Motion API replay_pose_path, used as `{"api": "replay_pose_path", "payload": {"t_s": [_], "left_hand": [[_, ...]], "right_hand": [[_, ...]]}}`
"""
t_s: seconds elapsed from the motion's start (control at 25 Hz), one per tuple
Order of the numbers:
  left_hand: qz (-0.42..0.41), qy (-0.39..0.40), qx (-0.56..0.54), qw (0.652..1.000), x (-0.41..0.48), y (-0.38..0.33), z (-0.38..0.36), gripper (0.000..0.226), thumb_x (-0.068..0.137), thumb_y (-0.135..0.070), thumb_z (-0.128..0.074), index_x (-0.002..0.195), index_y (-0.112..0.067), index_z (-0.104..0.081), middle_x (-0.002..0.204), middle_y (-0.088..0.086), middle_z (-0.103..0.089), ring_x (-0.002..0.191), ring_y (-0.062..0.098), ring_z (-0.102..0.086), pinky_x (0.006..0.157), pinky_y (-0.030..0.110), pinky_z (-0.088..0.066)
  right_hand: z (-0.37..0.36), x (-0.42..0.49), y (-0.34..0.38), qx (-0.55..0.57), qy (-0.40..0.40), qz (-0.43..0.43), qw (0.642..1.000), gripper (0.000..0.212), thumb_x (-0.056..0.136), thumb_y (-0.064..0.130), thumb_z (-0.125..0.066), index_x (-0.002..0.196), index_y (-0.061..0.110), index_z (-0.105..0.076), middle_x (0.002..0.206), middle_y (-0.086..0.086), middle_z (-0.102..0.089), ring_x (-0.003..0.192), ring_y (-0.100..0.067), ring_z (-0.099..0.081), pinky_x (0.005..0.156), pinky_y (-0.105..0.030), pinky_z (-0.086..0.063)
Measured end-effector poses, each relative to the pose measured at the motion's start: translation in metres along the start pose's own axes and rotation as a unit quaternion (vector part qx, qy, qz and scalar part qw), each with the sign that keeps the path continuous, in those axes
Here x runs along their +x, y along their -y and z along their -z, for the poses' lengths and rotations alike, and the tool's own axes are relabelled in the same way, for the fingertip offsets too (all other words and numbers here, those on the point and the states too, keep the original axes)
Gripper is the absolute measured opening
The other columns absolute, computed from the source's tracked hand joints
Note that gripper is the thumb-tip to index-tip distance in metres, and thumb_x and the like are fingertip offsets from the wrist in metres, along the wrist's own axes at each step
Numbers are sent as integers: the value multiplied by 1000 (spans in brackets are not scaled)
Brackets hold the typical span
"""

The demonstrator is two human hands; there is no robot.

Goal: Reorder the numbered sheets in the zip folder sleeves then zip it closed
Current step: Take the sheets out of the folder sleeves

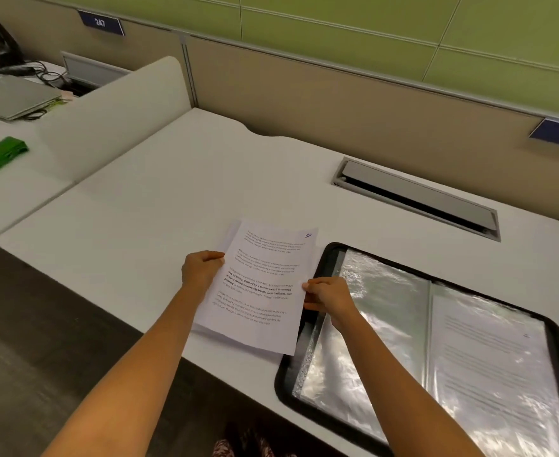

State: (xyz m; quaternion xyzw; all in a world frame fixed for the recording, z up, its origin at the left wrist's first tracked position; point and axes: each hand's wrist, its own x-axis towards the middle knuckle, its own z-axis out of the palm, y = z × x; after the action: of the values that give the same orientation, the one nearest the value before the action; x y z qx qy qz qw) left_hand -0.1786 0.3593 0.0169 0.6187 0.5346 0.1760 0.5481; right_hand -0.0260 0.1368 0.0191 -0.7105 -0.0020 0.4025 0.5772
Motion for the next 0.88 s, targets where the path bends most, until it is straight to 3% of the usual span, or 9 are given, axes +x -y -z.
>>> {"api": "replay_pose_path", "payload": {"t_s": [0.24,0.56,0.72,0.88], "left_hand": [[-5,-12,53,998,2,11,10,23,88,-12,-64,109,-14,-72,111,8,-69,102,28,-63,93,40,-52],[-4,-68,106,992,-3,7,7,27,92,-15,-58,118,-14,-67,116,9,-67,103,29,-61,85,36,-48],[-2,-121,134,984,-5,4,-4,26,95,-25,-53,117,-18,-65,118,8,-66,109,31,-58,100,47,-42],[-49,-116,166,978,-12,-2,-30,23,96,-24,-53,115,-18,-66,119,8,-65,112,30,-55,101,46,-35]], "right_hand": [[-17,3,-9,-4,-10,-21,1000,16,84,-5,-67,99,-11,-65,97,-21,-72,82,-33,-72,68,-42,-61],[-21,4,-1,-87,-40,11,995,11,91,1,-63,99,-4,-68,84,-16,-70,68,-22,-67,58,-28,-60],[-18,5,7,-78,-42,3,996,8,91,0,-62,97,0,-66,92,-18,-69,74,-23,-68,65,-30,-60],[1,5,9,-58,-63,15,996,13,89,0,-63,102,0,-66,89,-16,-70,75,-23,-69,65,-29,-60]]}}
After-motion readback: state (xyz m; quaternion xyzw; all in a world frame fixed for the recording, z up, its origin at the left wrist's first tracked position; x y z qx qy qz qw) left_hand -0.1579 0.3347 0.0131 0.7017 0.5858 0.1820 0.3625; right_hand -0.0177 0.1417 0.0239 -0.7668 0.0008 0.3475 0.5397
